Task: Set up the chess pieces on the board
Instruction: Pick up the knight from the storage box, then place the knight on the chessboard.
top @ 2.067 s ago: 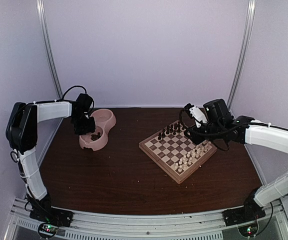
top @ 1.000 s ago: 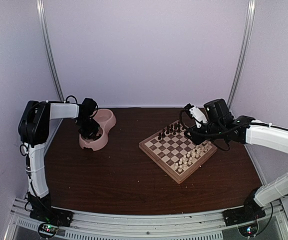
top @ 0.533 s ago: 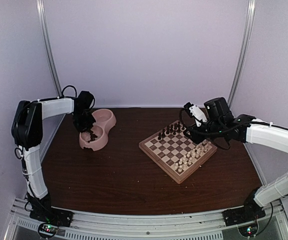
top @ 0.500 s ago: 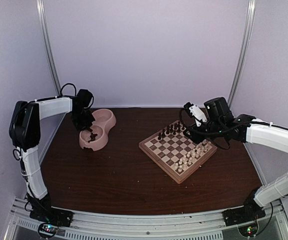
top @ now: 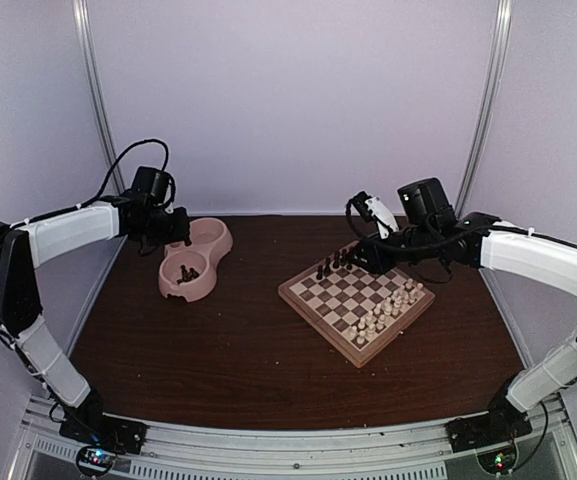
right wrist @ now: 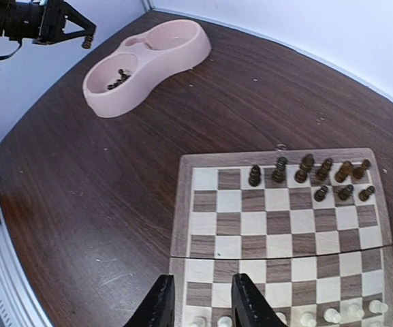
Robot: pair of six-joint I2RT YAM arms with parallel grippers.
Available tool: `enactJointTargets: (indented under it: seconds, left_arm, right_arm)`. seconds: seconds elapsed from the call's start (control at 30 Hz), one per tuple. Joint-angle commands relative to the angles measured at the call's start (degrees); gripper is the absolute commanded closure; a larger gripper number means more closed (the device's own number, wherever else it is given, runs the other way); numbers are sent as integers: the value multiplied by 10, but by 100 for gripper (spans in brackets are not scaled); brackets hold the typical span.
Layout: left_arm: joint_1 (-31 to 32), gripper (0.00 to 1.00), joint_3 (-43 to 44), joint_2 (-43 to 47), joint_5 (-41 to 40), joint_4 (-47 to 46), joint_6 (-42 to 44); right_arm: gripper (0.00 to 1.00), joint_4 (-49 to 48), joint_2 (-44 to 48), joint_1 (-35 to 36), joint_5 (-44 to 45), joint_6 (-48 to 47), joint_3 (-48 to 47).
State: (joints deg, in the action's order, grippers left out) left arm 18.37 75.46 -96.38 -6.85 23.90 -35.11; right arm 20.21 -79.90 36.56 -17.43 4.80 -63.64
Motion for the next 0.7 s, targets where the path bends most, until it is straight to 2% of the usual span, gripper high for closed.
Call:
enactJointTargets:
  seconds: [0.0,0.17,0.27,0.37,0.5,0.67]
  left_arm:
    - [50,89,-43,65,119,-130,122]
    - [127,87,-75,93,115,-197,143]
    - [192,86,-82,76,57,-233,146]
    - [258,86,-63,30,-18,-273,149]
    - [326,85,-74,-39,-95,-407,180]
    - [369,85,-63,-138,-90,-543,267]
  right_arm:
    - [69,7,-28,-1,-110,49,-51]
    - [70,17,-30,-1,-110,71,-61]
    - [70,20,-9,-4,-50,76,-45]
    - [72,1,26,-12,-5,88,-10]
    - [72,-7,67,-26,31,102,23]
    - [72,17,104,-35,57,99,40]
